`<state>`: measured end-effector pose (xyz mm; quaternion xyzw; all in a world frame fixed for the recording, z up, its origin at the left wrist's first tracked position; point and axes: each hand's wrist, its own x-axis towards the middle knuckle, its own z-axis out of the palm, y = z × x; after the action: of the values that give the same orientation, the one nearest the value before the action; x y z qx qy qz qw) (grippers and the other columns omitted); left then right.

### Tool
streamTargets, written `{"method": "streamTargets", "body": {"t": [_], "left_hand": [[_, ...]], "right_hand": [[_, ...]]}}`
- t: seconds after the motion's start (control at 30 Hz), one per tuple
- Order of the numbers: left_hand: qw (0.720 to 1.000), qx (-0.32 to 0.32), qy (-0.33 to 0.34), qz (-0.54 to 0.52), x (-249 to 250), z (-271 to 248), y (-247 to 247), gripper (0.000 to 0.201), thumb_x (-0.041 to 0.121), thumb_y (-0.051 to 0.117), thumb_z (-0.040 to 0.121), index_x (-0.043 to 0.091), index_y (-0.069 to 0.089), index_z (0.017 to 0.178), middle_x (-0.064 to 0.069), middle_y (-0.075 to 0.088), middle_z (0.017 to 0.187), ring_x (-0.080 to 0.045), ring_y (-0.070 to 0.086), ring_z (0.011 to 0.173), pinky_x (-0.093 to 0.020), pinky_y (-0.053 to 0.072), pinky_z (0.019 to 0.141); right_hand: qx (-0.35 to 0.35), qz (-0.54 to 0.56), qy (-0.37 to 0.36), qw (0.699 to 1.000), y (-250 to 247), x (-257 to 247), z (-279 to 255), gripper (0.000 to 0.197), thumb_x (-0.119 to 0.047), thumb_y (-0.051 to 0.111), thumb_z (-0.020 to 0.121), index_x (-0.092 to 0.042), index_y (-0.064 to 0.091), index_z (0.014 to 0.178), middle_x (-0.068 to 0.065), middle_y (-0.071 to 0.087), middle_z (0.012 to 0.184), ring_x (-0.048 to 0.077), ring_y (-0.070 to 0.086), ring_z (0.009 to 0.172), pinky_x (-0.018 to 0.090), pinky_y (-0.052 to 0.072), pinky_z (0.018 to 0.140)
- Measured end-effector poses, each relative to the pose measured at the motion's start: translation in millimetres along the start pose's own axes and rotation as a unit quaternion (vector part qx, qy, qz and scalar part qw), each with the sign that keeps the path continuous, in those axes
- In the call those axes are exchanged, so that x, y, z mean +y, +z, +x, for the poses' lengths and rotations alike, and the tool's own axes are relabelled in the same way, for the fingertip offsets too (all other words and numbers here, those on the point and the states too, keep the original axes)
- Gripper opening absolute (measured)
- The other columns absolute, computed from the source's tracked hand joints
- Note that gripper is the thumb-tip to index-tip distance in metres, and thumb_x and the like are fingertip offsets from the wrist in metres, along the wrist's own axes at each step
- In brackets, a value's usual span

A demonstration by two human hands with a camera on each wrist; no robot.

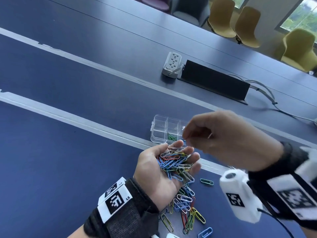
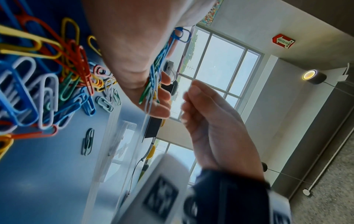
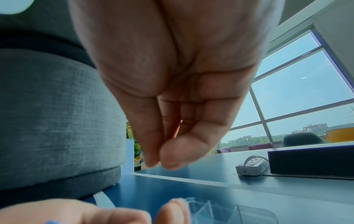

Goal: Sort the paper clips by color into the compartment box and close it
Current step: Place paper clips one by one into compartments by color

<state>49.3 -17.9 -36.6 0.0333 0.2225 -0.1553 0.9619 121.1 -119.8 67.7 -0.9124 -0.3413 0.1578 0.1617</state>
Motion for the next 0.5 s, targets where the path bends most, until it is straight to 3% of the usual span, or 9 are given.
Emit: {"method": "streamTargets", "body": {"t": [0.07, 0.17, 0.27, 0.43, 0.5], "left_hand": [[1.0, -0.007, 0.006, -0.011, 2, -1, 1, 0.032, 0.023, 0.038, 0.091, 0.003, 0.06, 0.104, -0.021, 0.066, 0.089, -0.033, 0.064, 0.073, -0.044, 0.053, 0.075], [1.0, -0.019, 0.006, -0.023, 4, -2, 3, 0.032, 0.023, 0.038, 0.09, 0.003, 0.061, 0.1, -0.023, 0.066, 0.088, -0.032, 0.064, 0.07, -0.041, 0.055, 0.065], [0.999, -0.024, 0.004, -0.023, 3, -3, 4, 0.032, 0.023, 0.038, 0.091, 0.002, 0.061, 0.101, -0.024, 0.066, 0.093, -0.034, 0.065, 0.07, -0.042, 0.056, 0.064], [1.0, -0.028, -0.003, -0.01, -1, -5, 2, 0.034, 0.022, 0.037, 0.091, 0.002, 0.062, 0.1, -0.025, 0.066, 0.098, -0.034, 0.067, 0.072, -0.037, 0.054, 0.069], [1.0, -0.027, -0.004, -0.001, -3, -5, 2, 0.034, 0.022, 0.037, 0.091, 0.001, 0.062, 0.099, -0.025, 0.067, 0.096, -0.034, 0.066, 0.071, -0.037, 0.053, 0.069]], "right_hand": [[-0.023, 0.02, -0.023, 0.999, 4, -2, -17, 0.013, -0.017, 0.07, 0.072, -0.03, 0.068, 0.074, -0.013, 0.067, 0.064, -0.003, 0.059, 0.057, 0.008, 0.042, 0.058], [-0.049, -0.017, -0.06, 0.997, 18, 1, -37, 0.017, -0.029, 0.076, 0.066, -0.029, 0.065, 0.08, -0.015, 0.056, 0.069, 0.003, 0.054, 0.068, 0.013, 0.042, 0.061], [-0.037, -0.042, -0.067, 0.996, 31, 9, -46, 0.026, -0.034, 0.071, 0.064, -0.032, 0.059, 0.087, -0.019, 0.046, 0.076, -0.003, 0.047, 0.071, 0.011, 0.04, 0.069], [-0.012, -0.022, -0.087, 0.996, 38, 12, -49, 0.018, -0.018, 0.066, 0.067, -0.028, 0.061, 0.08, -0.021, 0.047, 0.076, 0.001, 0.046, 0.065, 0.013, 0.04, 0.058], [-0.004, -0.017, -0.089, 0.996, 37, 14, -49, 0.018, -0.014, 0.066, 0.068, -0.027, 0.063, 0.08, -0.021, 0.049, 0.073, -0.002, 0.045, 0.062, 0.007, 0.038, 0.058]]}}
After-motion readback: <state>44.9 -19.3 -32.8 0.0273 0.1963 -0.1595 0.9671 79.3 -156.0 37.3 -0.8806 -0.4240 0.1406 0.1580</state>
